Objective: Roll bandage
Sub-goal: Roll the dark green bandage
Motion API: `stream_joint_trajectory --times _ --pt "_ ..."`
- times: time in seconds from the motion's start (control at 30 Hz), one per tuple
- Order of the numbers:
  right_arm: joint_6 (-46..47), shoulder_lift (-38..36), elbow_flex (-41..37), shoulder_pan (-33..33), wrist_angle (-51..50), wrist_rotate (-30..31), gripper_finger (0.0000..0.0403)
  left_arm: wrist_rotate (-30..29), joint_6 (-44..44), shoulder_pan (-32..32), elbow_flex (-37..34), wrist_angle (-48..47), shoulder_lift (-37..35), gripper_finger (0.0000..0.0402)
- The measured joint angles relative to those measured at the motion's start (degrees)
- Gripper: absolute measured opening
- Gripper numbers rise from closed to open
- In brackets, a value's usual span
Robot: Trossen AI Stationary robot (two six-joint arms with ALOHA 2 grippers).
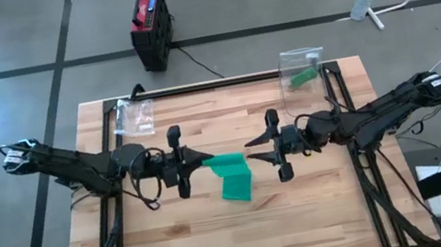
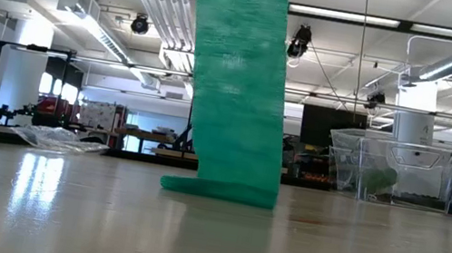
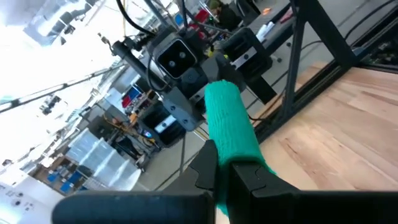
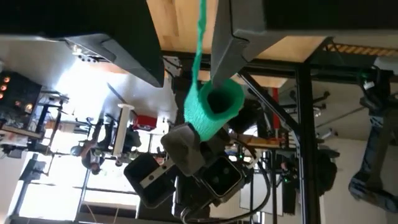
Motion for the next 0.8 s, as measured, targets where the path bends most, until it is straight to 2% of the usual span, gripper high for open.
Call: stream_joint_trajectory --times 0.8 --pt "2.89 3.15 0.0 -0.44 6.1 0.42 0.008 -1.11 1.7 0.94 0.11 0.71 0.04 0.0"
